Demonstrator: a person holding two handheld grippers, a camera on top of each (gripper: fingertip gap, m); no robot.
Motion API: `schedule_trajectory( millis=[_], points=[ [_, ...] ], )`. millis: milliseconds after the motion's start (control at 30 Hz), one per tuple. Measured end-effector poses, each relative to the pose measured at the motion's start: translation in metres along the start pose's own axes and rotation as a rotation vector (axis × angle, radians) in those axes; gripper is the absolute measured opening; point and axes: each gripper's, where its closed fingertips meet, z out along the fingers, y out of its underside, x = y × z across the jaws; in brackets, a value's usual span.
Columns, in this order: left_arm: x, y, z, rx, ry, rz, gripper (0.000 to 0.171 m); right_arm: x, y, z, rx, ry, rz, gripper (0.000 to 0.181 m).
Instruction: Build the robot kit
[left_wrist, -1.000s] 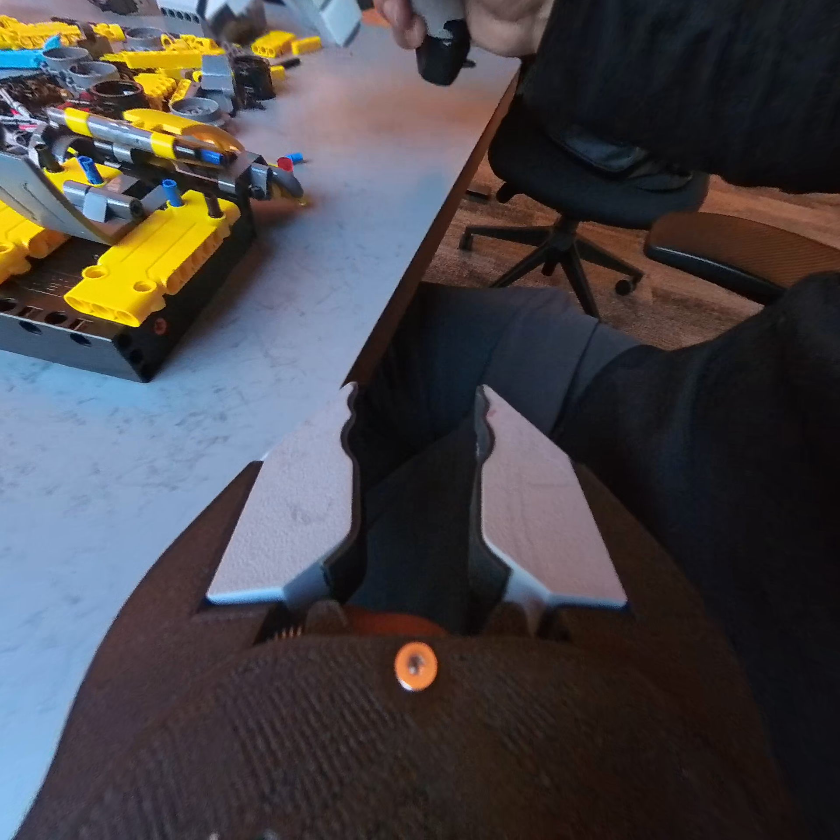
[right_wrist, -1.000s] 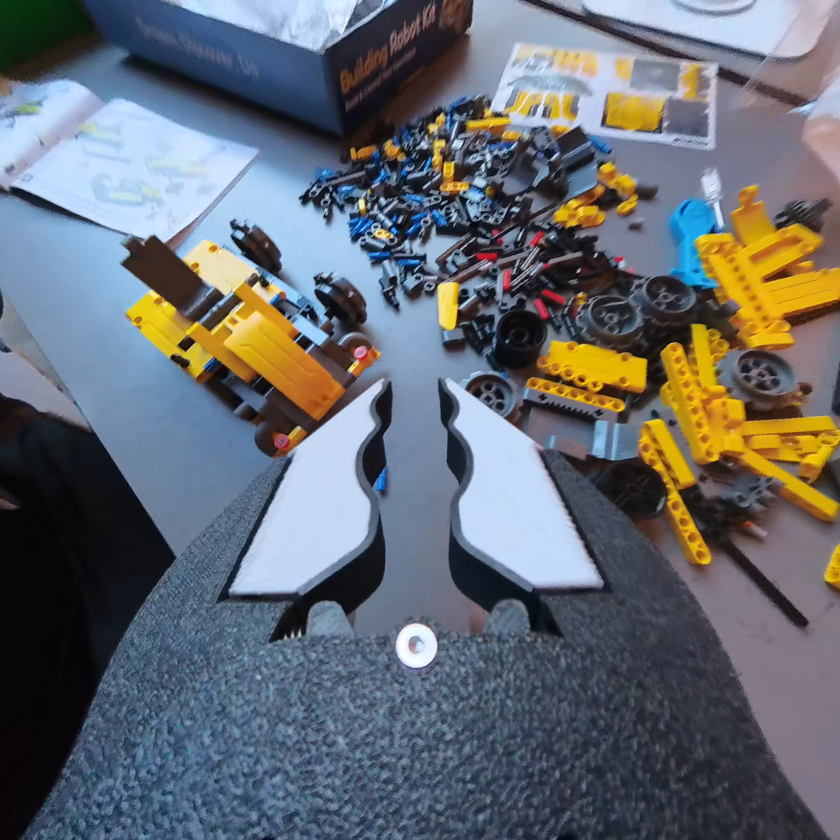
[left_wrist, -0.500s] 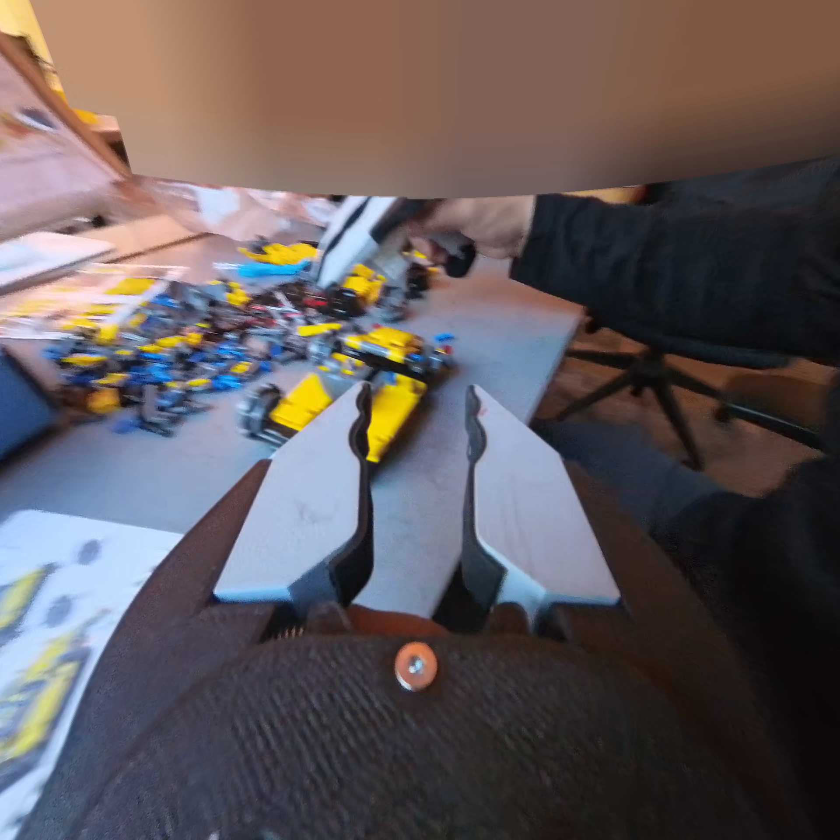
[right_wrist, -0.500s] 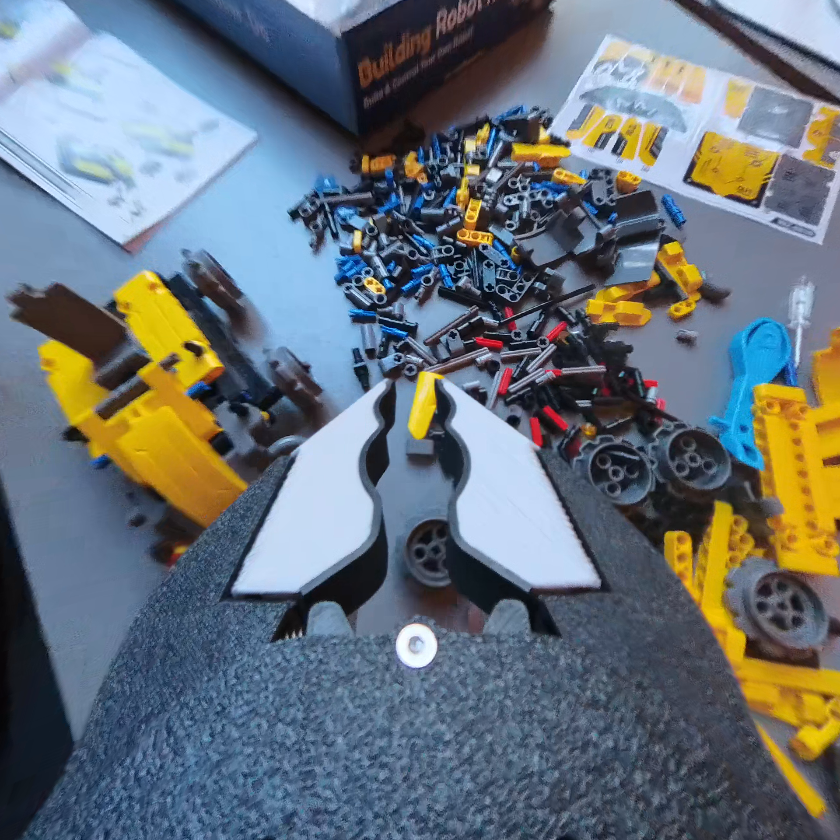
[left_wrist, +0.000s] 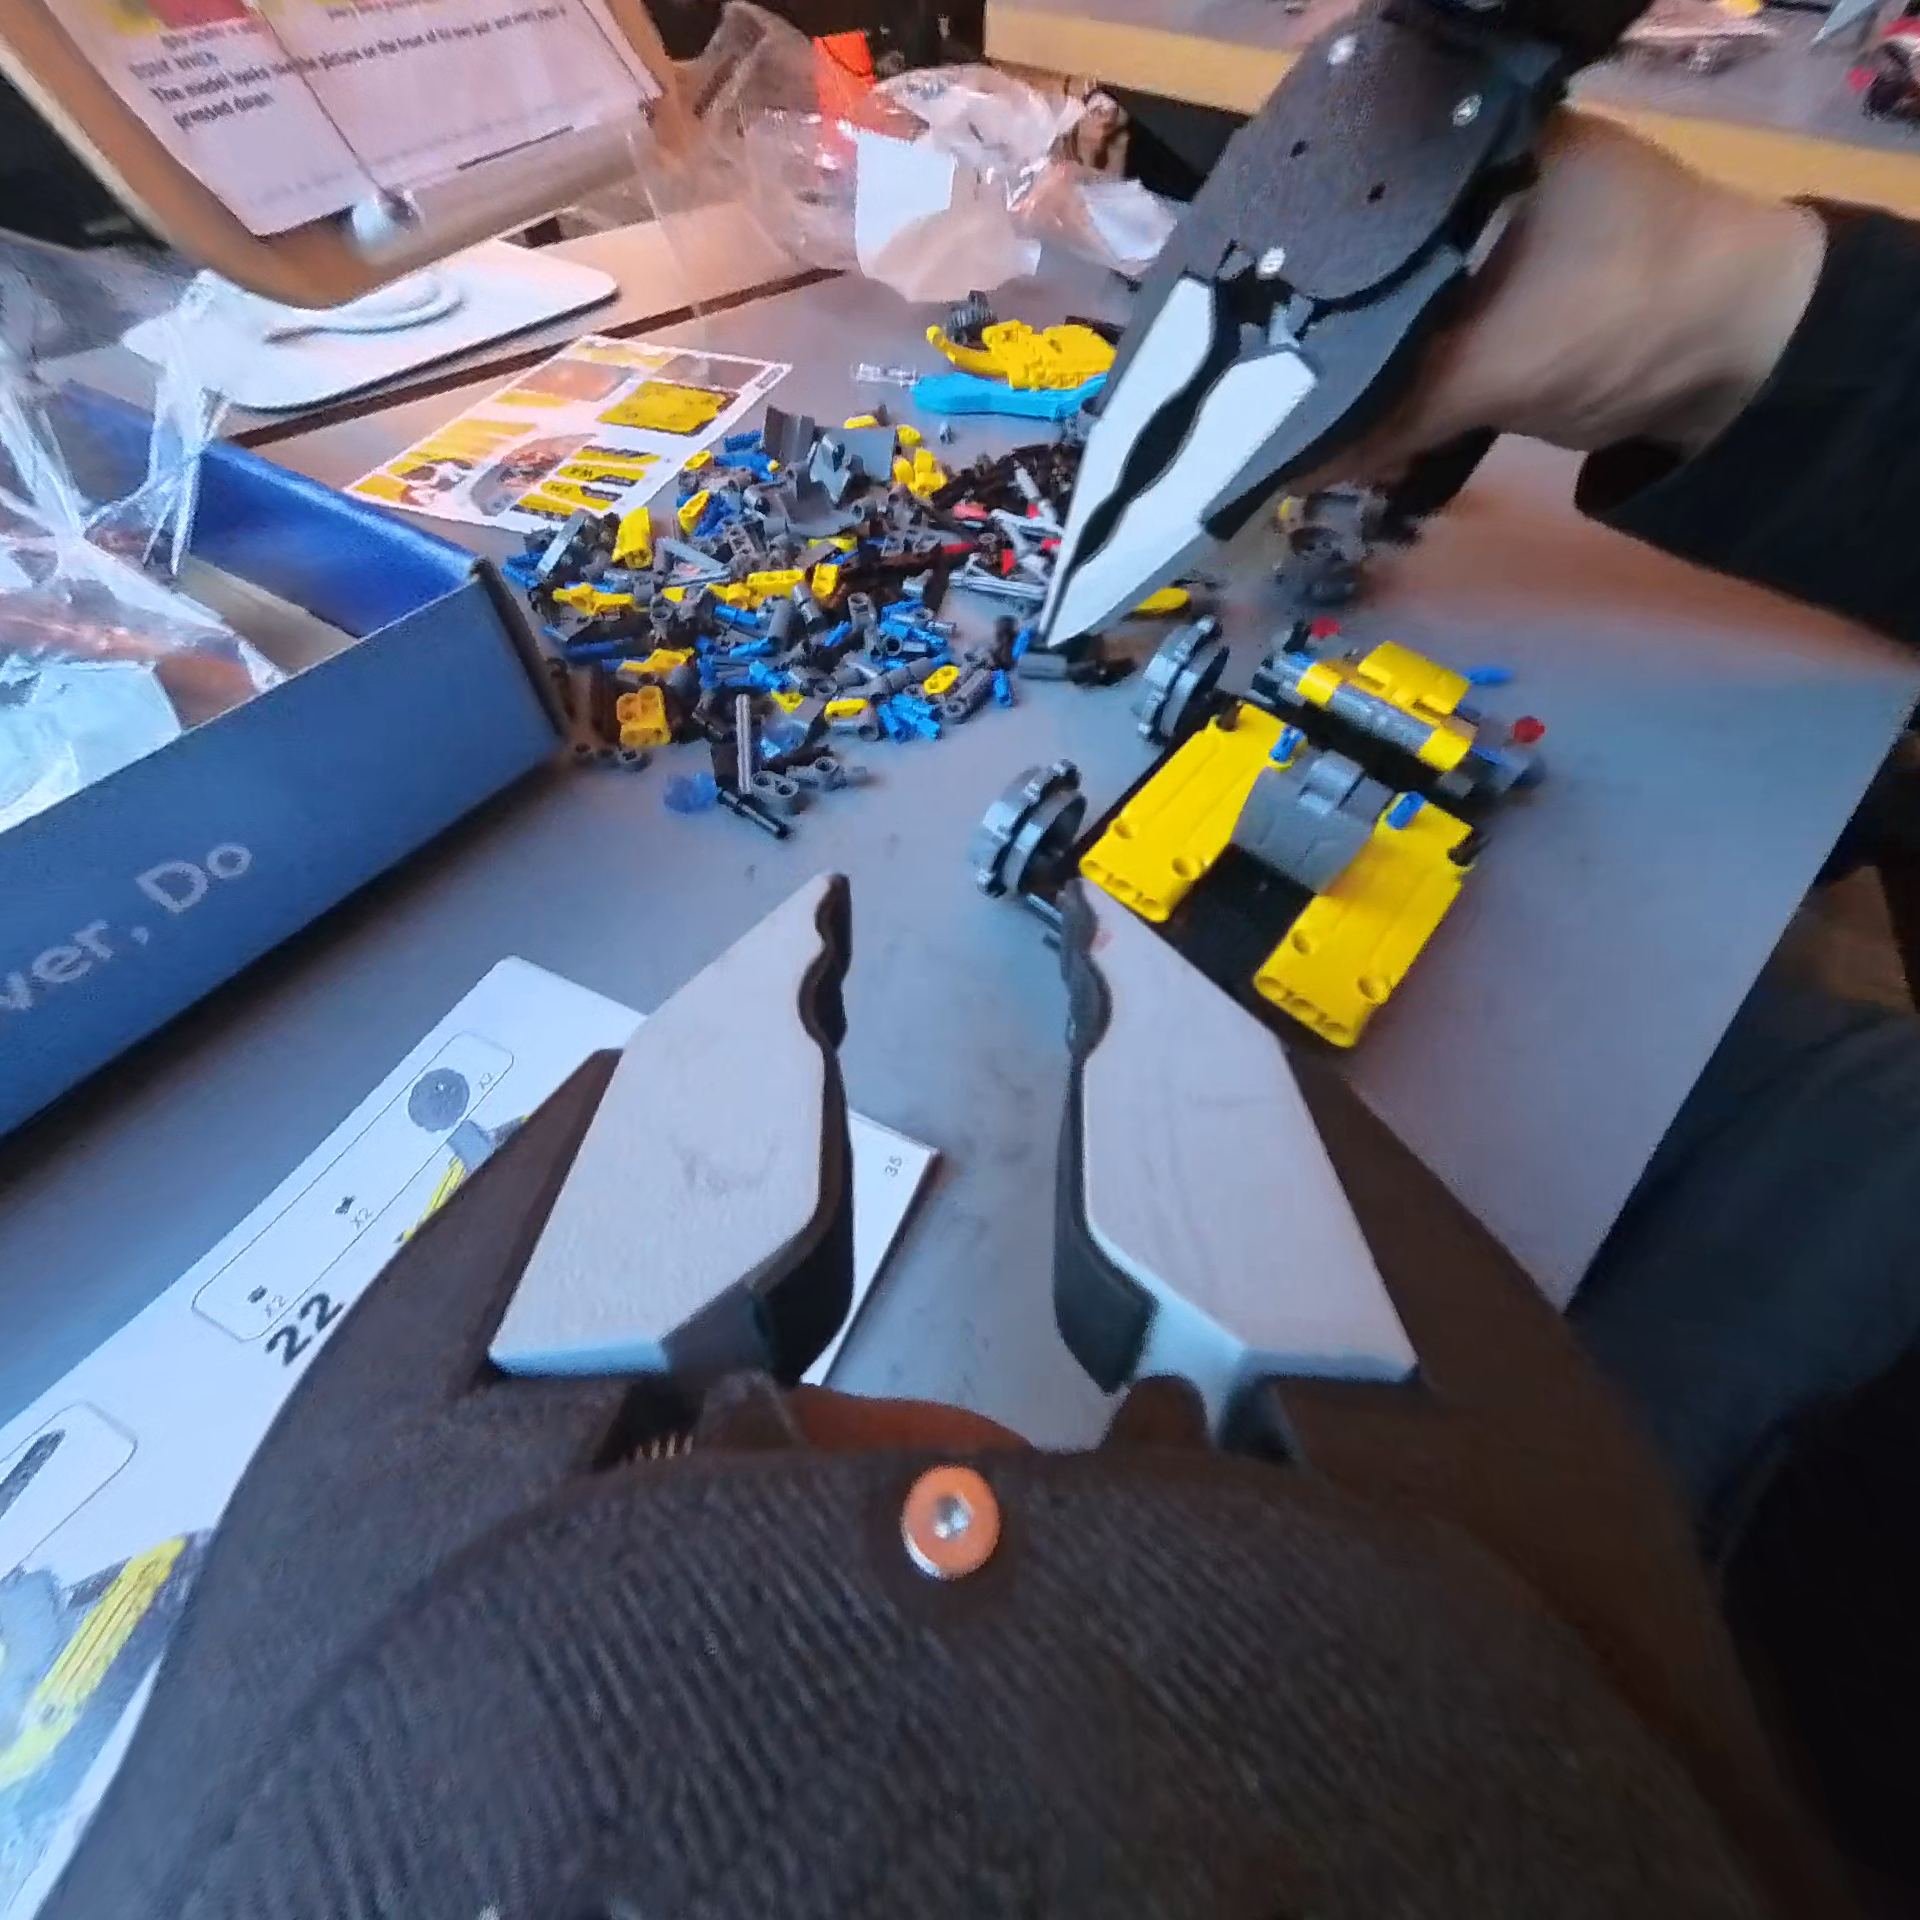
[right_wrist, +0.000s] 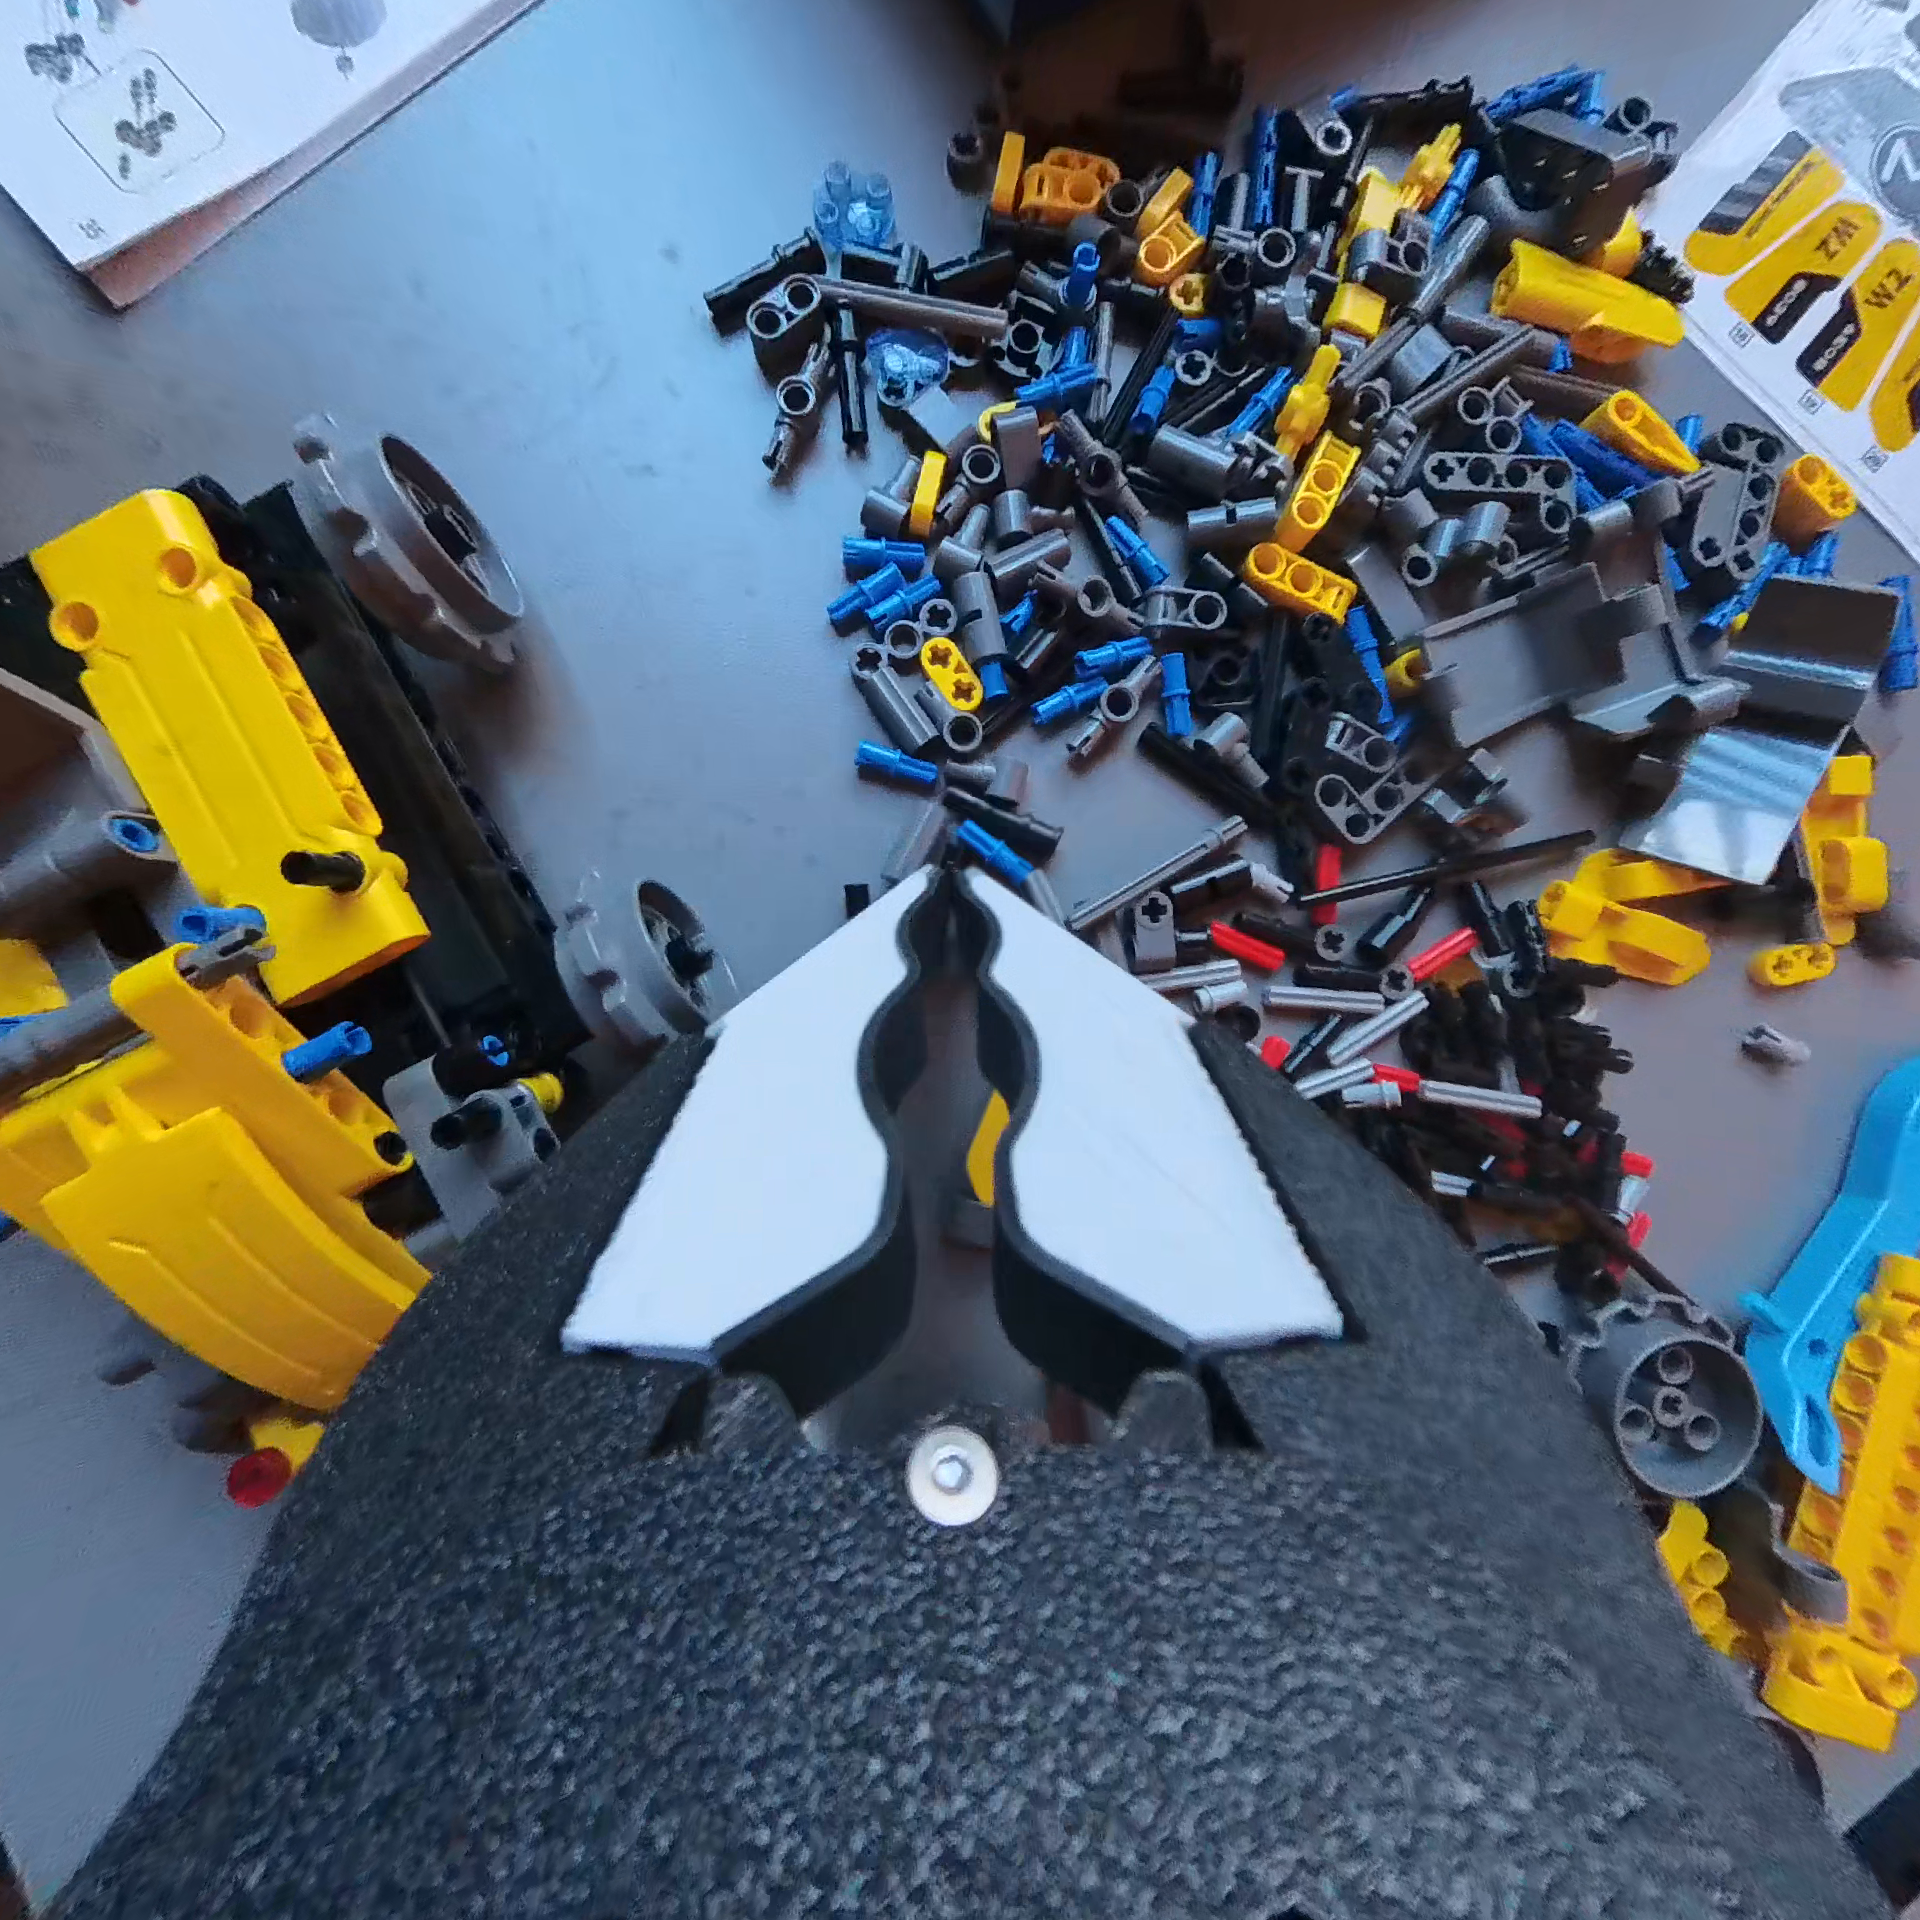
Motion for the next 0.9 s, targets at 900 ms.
schedule_trajectory(
  millis=[900],
  points=[
    [-0.059,0.015,0.039,-0.237,-0.048,0.065,0.032,-0.024,0.011,-0.065,0.222,0.003,0.117,0.003]
  ],
)
